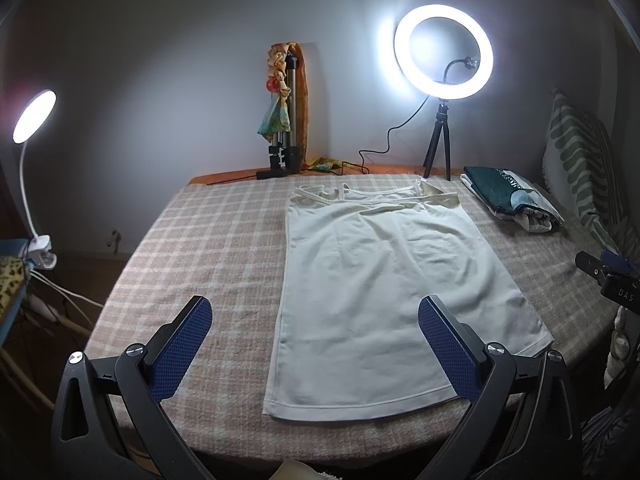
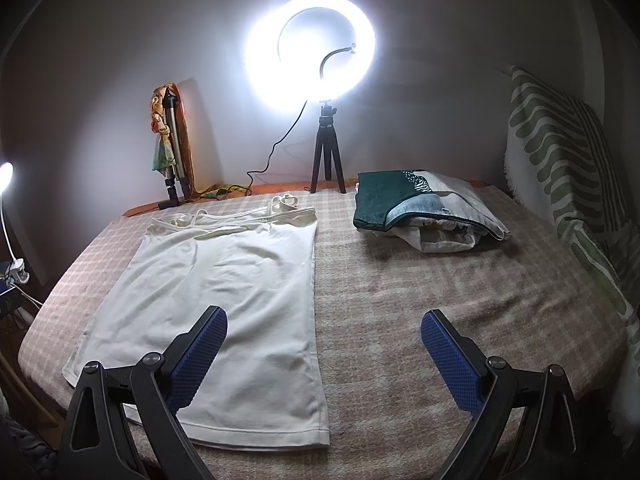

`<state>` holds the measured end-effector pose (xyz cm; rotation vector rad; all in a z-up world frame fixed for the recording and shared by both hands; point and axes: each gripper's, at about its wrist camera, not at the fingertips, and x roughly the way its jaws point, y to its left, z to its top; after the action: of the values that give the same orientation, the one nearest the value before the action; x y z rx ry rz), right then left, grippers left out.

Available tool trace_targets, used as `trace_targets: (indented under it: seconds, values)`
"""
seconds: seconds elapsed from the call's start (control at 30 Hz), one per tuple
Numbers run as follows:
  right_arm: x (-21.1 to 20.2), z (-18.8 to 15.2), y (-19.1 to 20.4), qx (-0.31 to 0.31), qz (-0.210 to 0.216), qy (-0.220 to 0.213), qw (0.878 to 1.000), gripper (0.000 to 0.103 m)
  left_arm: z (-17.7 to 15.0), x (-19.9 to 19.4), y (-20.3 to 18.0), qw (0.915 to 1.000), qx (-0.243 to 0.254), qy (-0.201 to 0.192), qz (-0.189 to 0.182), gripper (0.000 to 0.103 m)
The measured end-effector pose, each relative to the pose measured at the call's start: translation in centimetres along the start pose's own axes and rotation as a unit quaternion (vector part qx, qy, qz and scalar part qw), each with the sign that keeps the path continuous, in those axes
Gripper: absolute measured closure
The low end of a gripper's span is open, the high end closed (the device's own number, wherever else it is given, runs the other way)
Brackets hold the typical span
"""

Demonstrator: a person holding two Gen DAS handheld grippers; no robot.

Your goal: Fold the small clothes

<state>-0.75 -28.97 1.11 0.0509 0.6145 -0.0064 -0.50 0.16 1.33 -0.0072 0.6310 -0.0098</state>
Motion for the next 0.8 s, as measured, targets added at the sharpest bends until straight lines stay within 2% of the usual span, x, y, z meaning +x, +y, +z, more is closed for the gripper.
trace_targets:
  seconds: [0.8]
  values:
    - [0.14,0.12,0.15,-0.001,0.000,-0.001,1.000,0.004,0.24,-0.46,-0.32,1.0000,0.001,-0.006,-0.001,0.000]
